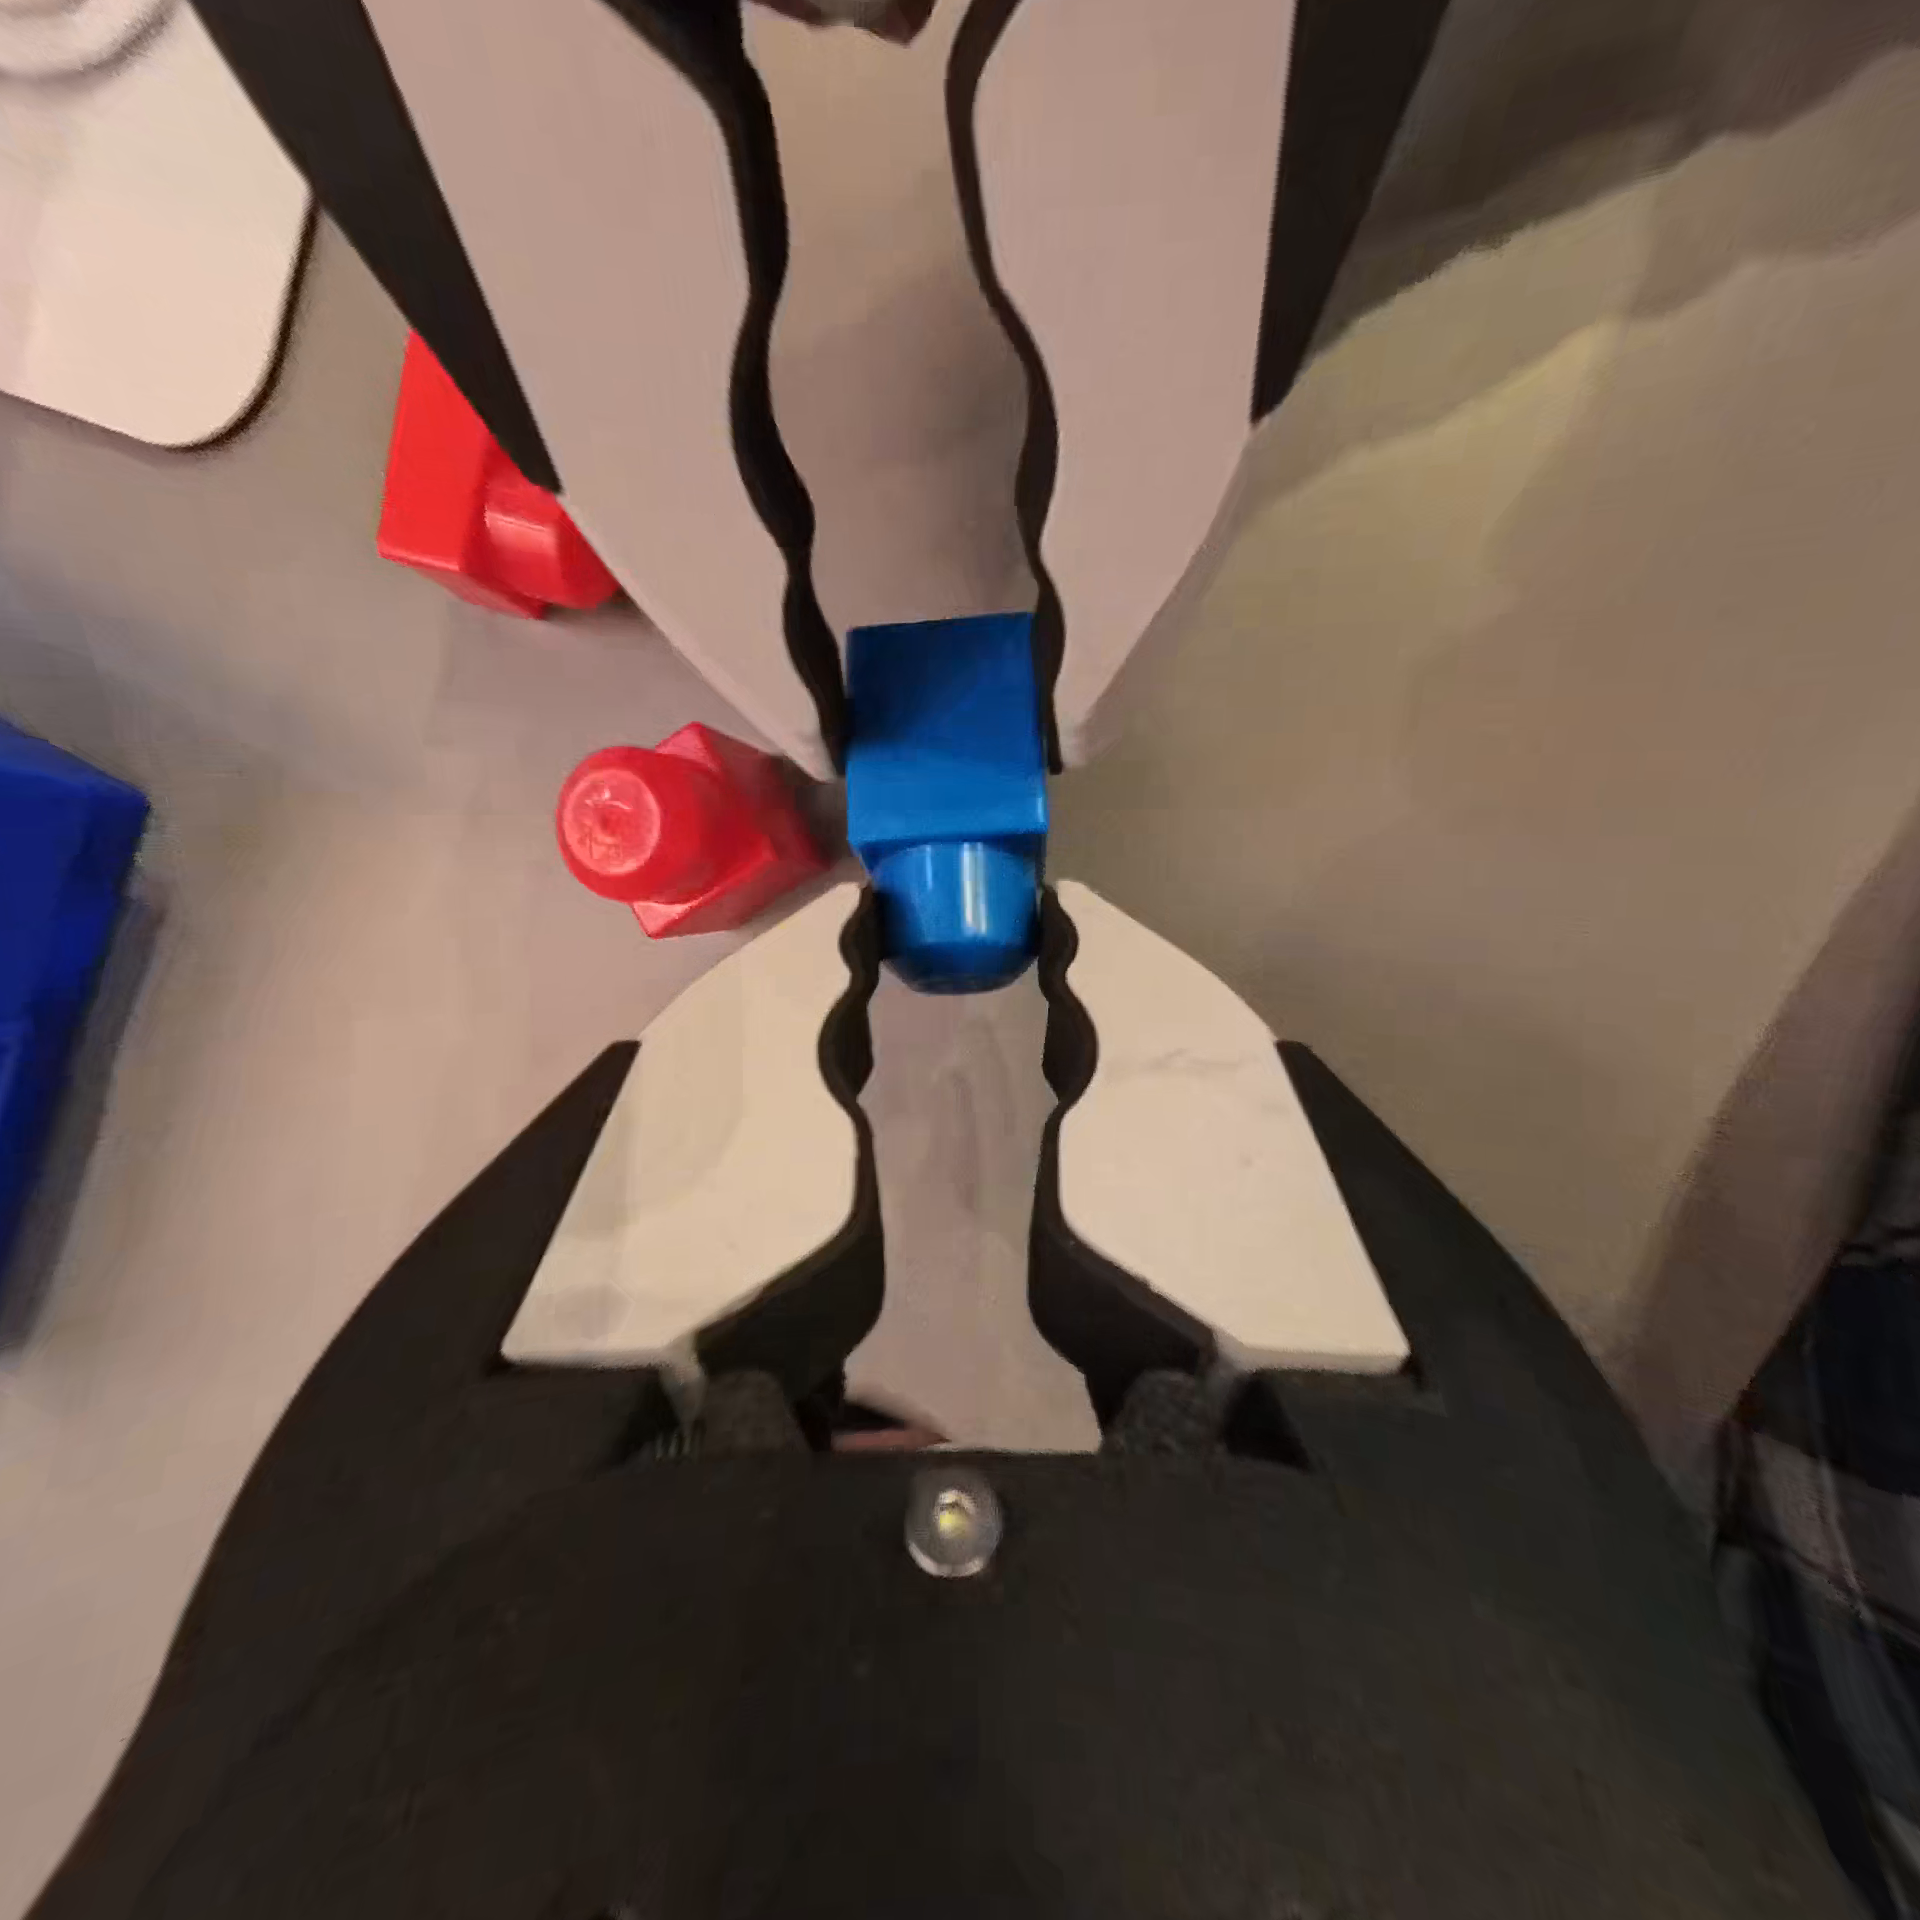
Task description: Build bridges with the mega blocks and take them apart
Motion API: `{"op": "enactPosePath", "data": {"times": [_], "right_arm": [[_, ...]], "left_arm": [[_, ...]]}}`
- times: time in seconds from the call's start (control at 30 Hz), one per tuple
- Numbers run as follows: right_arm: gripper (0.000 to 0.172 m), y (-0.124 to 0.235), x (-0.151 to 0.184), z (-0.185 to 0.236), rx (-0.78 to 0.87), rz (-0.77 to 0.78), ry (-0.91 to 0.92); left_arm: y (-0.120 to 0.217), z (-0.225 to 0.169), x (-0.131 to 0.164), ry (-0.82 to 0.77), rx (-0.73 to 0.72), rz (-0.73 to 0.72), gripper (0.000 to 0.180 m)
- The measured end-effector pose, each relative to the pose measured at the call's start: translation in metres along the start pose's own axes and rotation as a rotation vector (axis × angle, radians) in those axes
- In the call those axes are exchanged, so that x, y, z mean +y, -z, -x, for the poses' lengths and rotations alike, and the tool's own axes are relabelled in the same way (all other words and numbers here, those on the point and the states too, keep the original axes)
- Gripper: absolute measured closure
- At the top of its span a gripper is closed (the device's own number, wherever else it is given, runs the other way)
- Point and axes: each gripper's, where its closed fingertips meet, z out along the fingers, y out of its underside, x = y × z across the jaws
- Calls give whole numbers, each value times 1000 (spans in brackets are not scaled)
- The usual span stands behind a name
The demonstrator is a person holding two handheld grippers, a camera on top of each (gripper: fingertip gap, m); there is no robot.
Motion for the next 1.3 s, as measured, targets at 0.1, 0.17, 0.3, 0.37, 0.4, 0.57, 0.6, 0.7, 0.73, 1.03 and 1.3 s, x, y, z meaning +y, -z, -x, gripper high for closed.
{"op": "enactPosePath", "data": {"times": [0.1, 0.17, 0.3, 0.37, 0.4, 0.57, 0.6, 0.7, 0.73, 1.03, 1.3], "right_arm": [[138, 4, -1, -3, -5, -47, -23], [139, 14, -11, -6, -46, -173, -85], [138, 33, -23, -10, -86, -360, -125], [138, 35, -27, -8, -108, -401, -131], [138, 36, -30, -7, -118, -419, -130], [138, 44, -35, -9, -122, -481, -140], [138, 46, -35, -10, -122, -487, -142], [138, 49, -34, -9, -124, -483, -138], [138, 47, -32, -9, -129, -470, -141], [138, 49, -33, -8, -156, -517, -153], [138, 46, -32, -5, -158, -489, -137]], "left_arm": [[13, 4, -14, -11, -1, -40, 152], [22, 15, -19, 8, -53, -94, 142], [31, 18, -23, 174, -32, -289, 142], [23, 11, -16, 261, 49, -313, 143], [20, 12, -12, 268, 44, -331, 144], [30, 5, -32, 273, 130, -539, 162], [34, 4, -36, 270, 139, -575, 164], [35, 1, -40, 254, 155, -596, 162], [32, 1, -39, 242, 138, -578, 161], [39, 10, -42, 281, 82, -705, 137], [44, 13, -55, 324, 67, -829, 146]]}}
